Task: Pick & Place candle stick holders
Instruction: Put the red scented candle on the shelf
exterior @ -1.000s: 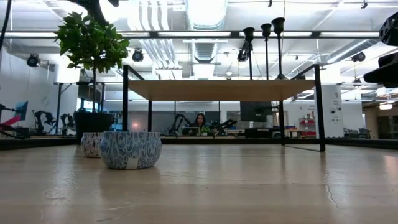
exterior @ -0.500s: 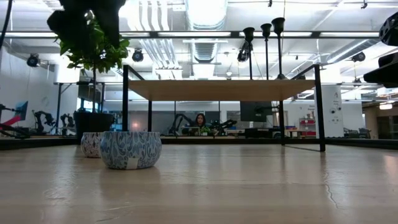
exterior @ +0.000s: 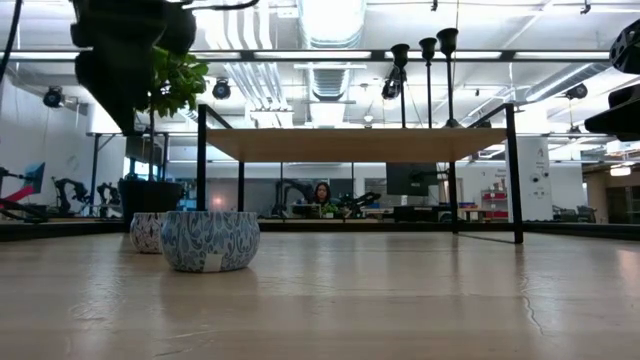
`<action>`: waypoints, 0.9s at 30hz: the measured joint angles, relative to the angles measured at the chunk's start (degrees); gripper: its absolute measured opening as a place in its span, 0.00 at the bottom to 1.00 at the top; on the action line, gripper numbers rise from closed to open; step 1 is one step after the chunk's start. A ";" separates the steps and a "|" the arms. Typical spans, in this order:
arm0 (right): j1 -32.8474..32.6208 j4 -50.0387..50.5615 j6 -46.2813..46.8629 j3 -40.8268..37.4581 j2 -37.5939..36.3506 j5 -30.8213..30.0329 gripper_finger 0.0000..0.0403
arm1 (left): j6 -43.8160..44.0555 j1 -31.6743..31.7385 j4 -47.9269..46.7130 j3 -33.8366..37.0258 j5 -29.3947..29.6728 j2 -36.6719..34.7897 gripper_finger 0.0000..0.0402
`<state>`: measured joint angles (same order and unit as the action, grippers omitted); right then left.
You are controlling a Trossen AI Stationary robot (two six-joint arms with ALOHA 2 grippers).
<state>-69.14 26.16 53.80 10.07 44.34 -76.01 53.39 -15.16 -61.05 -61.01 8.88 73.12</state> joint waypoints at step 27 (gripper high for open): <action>0.02 0.02 0.00 0.00 0.00 0.00 0.02 | -8.07 0.11 13.80 7.80 -1.83 0.02 0.99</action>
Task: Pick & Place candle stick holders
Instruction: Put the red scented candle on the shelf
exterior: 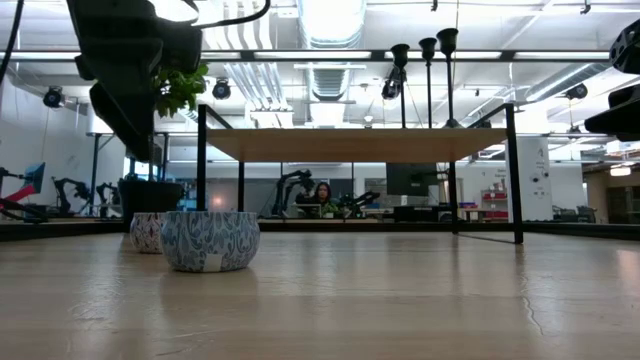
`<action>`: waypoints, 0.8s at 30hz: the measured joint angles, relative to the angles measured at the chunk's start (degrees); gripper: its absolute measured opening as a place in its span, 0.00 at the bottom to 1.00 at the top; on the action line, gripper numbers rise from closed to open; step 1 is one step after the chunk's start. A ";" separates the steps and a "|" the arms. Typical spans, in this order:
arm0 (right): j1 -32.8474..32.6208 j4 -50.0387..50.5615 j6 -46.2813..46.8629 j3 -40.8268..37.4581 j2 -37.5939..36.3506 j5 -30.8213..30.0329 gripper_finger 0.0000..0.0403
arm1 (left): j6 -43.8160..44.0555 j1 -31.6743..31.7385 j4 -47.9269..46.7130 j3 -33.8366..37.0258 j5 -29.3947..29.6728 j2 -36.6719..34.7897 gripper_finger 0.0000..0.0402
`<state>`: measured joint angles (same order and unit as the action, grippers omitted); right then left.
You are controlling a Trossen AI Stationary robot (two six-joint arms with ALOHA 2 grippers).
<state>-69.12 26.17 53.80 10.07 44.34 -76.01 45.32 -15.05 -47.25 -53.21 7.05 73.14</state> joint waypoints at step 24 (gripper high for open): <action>-0.01 -0.01 0.00 0.00 -0.02 -0.01 0.02 | 0.26 1.86 3.36 -0.04 -3.50 6.24 0.99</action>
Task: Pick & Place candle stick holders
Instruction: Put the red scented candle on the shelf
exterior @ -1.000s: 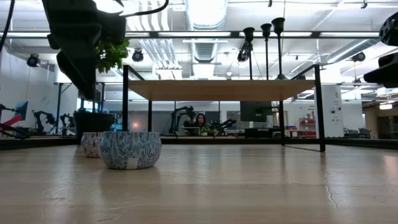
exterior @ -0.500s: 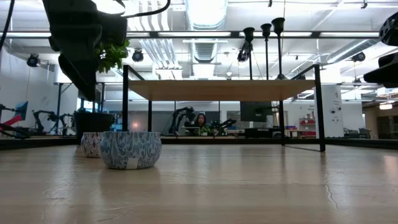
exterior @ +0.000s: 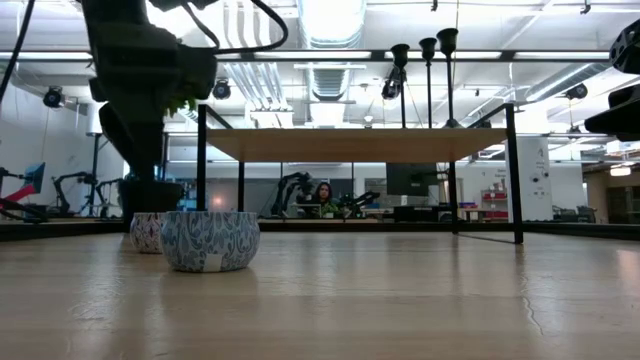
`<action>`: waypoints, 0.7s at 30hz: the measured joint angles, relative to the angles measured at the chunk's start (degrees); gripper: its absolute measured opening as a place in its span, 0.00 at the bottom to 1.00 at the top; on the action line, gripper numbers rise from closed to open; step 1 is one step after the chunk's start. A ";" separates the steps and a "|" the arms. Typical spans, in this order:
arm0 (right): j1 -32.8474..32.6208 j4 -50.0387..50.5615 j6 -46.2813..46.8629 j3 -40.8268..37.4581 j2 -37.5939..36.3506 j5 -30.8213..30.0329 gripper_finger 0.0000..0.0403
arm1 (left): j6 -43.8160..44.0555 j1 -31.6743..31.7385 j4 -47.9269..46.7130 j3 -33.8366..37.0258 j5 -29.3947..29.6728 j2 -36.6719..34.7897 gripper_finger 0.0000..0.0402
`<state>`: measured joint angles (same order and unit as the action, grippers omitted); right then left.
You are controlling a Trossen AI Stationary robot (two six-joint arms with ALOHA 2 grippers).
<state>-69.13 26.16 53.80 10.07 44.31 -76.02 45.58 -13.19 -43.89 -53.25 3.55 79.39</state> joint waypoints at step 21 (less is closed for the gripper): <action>-0.01 -0.01 0.00 0.00 0.02 0.01 0.02 | 1.41 1.47 2.53 -0.02 2.05 3.99 0.99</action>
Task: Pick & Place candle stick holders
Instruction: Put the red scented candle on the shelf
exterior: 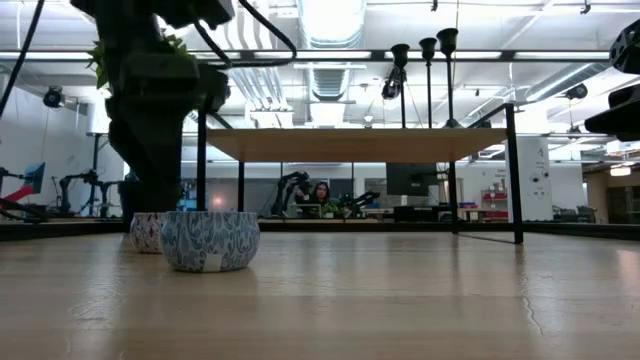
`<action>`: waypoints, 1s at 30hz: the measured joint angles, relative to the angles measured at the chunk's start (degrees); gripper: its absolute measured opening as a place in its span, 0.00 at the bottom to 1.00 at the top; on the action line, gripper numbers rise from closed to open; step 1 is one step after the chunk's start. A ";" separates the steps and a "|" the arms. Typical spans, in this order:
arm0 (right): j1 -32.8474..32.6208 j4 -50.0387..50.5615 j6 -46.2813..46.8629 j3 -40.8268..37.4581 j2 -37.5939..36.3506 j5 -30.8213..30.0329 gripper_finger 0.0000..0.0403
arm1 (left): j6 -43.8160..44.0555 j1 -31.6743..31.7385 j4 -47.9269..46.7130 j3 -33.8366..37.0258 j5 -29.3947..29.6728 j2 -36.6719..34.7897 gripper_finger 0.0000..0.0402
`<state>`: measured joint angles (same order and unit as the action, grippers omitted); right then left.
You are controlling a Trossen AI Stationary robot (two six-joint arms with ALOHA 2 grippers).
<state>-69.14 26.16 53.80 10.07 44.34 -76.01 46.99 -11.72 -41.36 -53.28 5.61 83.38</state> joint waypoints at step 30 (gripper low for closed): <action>0.00 0.02 0.00 0.00 0.00 0.00 0.02 | -8.59 2.64 4.12 -0.04 -3.85 9.65 0.99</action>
<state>-69.14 26.17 53.80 10.07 44.34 -76.01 38.40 -9.08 -37.24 -53.32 1.76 93.02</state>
